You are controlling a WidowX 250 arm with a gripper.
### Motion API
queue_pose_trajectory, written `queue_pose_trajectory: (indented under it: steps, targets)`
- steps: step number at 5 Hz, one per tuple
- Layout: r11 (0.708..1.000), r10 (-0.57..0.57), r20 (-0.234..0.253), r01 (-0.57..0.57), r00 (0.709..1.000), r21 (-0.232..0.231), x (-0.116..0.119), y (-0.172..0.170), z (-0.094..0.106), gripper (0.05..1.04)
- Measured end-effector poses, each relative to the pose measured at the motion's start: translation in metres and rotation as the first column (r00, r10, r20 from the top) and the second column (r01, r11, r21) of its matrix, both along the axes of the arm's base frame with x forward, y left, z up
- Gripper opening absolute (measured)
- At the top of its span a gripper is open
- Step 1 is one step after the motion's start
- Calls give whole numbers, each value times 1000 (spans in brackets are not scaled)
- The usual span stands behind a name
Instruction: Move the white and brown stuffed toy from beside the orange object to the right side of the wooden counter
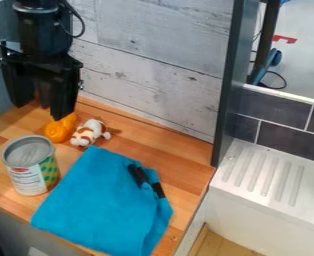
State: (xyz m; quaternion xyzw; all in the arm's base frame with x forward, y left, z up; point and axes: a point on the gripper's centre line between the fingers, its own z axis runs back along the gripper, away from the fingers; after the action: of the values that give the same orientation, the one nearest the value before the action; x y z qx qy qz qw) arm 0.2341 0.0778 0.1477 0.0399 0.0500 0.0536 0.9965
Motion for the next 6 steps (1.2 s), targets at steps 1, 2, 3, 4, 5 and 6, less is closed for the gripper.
queue_pose_trajectory:
  steps: [1, 2, 3, 4, 5, 6]
  targets:
    - [1000, -1, -25, 1, 1000, -7, 0, -1, -6, 1001]
    - [1000, -15, -12, 15, 1000, 6, 20, 15, -1, 1001]
    - [999, -2, 37, 1, 999, 43, 59, 21, -10, 1001]
    - [997, -62, 50, 60, 997, 38, 101, 18, -39, 1001]
    - [996, -93, 58, 92, 994, 17, 118, 17, -64, 1001]
    - [996, -89, 69, 89, 994, 1, 125, 16, -83, 1001]
